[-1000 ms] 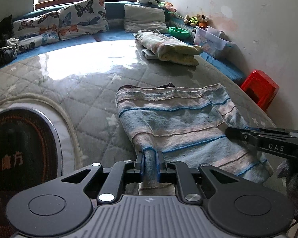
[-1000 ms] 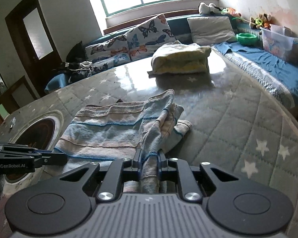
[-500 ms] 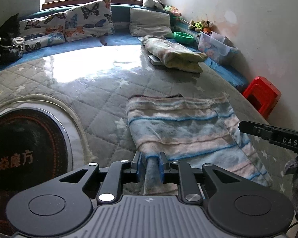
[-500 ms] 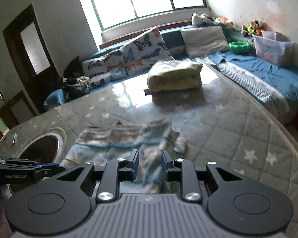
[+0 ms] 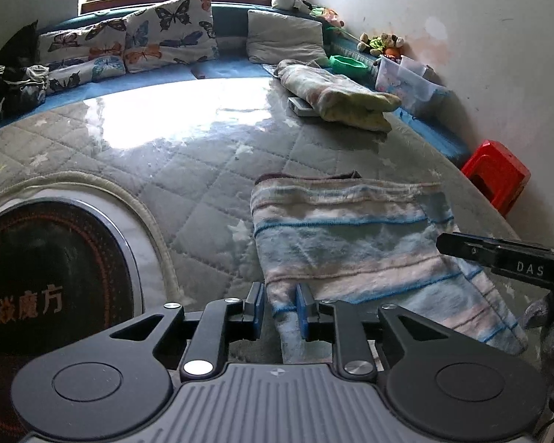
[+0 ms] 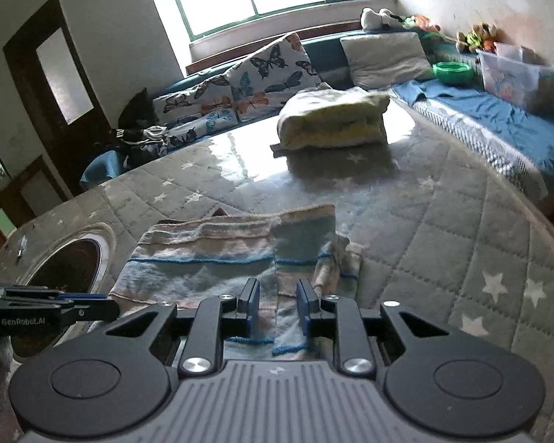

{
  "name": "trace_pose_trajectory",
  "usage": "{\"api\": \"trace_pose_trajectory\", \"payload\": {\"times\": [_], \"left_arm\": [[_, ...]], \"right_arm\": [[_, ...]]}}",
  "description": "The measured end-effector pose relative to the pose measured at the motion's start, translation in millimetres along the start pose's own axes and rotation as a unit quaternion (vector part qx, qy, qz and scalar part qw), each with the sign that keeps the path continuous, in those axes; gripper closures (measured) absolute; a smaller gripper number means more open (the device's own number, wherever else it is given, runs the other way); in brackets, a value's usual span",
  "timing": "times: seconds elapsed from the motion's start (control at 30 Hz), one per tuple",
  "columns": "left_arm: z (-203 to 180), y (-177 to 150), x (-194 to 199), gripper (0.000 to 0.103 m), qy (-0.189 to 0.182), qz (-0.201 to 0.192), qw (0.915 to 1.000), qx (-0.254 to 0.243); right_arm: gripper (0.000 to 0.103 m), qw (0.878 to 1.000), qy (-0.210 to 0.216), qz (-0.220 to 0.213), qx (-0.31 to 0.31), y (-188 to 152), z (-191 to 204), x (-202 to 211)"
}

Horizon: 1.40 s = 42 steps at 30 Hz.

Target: Fold clothes

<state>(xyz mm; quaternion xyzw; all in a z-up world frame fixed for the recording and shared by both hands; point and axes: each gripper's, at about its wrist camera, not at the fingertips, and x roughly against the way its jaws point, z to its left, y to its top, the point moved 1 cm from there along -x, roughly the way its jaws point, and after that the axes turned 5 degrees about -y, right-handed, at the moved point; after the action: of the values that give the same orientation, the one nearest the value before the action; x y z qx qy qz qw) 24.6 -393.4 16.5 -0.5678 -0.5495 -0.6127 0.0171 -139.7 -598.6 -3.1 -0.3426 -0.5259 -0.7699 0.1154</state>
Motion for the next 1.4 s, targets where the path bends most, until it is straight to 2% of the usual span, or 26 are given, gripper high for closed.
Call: {"api": "trace_pose_trajectory", "payload": {"times": [0.23,0.43,0.67,0.87,1.13,1.4], "left_arm": [[1.6,17.1,-9.9,0.083,0.007,-0.012,0.9998,-0.012],[14.4,24.8,-27.1,0.081,0.015,-0.004,0.9998,-0.009],[18.8,24.5,-24.1,0.082,0.015,-0.006,0.9999,0.000],[16.5,13.9,-3.4,0.082,0.009,-0.010,0.9999,-0.003],[-1.6,-15.5,27.4,0.082,-0.020,-0.003,0.9995,-0.023],[-9.7,-51.0,45.9,0.082,-0.028,0.012,0.9992,-0.025]], "right_arm": [[0.080,1.000,-0.003,-0.001,0.009,18.0,5.8,-17.3],[0.081,1.000,-0.011,0.011,0.009,24.9,4.5,-37.3],[0.080,1.000,-0.016,0.011,0.019,25.7,9.7,-31.1],[0.080,0.999,-0.003,0.013,0.041,10.2,18.8,-4.1],[0.080,0.998,0.012,0.015,0.054,-31.6,27.6,46.8],[0.080,0.999,-0.008,-0.003,0.039,-73.6,24.2,85.8]]}}
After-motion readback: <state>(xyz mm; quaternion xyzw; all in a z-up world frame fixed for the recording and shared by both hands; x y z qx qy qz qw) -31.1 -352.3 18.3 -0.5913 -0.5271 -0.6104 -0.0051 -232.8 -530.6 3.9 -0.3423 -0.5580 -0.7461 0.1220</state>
